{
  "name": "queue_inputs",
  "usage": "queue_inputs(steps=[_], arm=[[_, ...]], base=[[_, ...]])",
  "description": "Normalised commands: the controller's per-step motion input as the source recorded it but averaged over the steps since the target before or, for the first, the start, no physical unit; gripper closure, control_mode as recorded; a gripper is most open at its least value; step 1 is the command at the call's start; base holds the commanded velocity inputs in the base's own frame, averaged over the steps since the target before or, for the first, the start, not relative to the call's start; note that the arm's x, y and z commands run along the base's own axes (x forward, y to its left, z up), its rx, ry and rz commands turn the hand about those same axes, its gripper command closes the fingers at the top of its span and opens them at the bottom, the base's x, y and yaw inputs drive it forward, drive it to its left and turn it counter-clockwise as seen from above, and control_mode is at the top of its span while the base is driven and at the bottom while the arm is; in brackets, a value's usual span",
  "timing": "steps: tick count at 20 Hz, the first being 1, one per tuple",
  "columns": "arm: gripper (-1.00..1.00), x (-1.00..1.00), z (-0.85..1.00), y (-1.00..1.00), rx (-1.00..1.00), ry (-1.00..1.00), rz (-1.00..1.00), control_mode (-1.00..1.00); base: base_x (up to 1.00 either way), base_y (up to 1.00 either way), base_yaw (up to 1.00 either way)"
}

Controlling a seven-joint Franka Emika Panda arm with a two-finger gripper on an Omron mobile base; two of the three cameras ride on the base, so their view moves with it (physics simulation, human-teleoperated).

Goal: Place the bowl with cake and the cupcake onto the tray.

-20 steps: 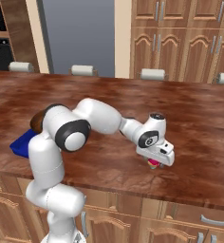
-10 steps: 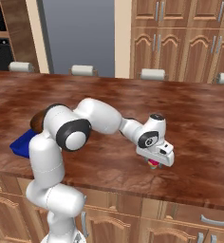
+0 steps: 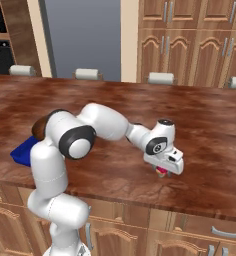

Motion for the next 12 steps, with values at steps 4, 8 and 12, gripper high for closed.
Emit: queue_inputs(steps=[4,8,12], arm=[[1.0,0.0,0.45,0.0,0.0,0.02,0.0,-1.0],[1.0,0.0,0.45,0.0,0.0,0.01,0.0,-1.0],[1.0,0.0,0.34,0.2,0.0,0.0,0.0,-1.0]], base=[[0.0,0.0,0.0],[0.0,0.0,0.0],[0.0,0.0,0.0]])
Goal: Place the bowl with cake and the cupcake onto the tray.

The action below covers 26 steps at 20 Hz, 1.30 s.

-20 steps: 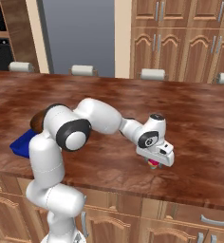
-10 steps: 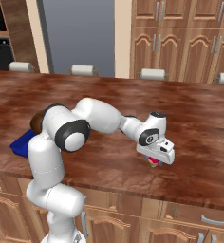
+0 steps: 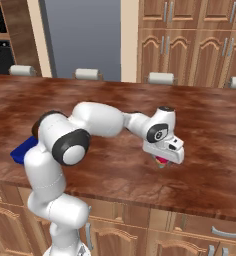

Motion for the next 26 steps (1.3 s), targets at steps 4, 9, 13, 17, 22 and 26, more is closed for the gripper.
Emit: queue_inputs(steps=[4,9,13,17,22,26], arm=[[1.0,0.0,0.24,0.5,0.0,0.0,0.0,-1.0],[1.0,-0.1,0.15,0.69,0.0,0.0,0.0,-1.0],[1.0,-0.1,0.16,0.51,0.0,0.0,0.0,-1.0],[1.0,-0.12,0.16,0.42,0.0,0.0,0.0,-1.0],[1.0,-0.12,0.25,0.41,0.0,0.0,0.0,-1.0],[1.0,-0.08,0.19,0.42,0.0,0.0,0.0,-1.0]], base=[[0.0,0.0,0.0],[0.0,0.0,0.0],[0.0,0.0,0.0],[0.0,0.0,0.0],[0.0,0.0,0.0],[0.0,0.0,0.0]])
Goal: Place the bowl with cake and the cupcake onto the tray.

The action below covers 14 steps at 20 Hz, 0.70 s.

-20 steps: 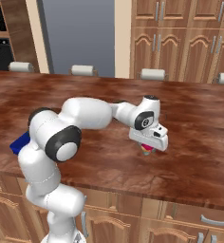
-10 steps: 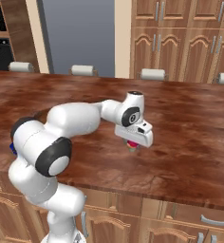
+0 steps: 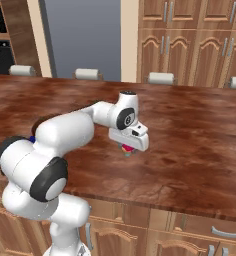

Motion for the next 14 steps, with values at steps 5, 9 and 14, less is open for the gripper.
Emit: queue_inputs(steps=[5,9,14], arm=[[1.0,-0.04,0.14,0.44,0.0,0.0,0.0,-1.0],[1.0,-0.07,0.05,0.43,0.0,0.0,0.0,-1.0],[1.0,-0.07,0.01,0.48,0.0,0.0,0.0,-1.0]], base=[[0.0,0.0,0.0],[0.0,0.0,0.0],[0.0,0.0,0.0]])
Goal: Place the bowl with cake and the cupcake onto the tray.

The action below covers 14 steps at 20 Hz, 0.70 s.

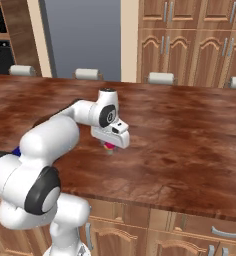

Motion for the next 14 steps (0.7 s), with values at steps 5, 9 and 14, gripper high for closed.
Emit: queue_inputs(steps=[5,9,14], arm=[[1.0,0.0,0.0,0.53,0.0,0.0,0.0,-1.0],[1.0,0.0,0.0,0.6,0.0,0.0,0.0,-1.0],[1.0,0.0,0.0,0.59,0.0,0.0,0.0,-1.0]], base=[[0.0,0.0,0.0],[0.0,0.0,0.0],[0.0,0.0,0.0]])
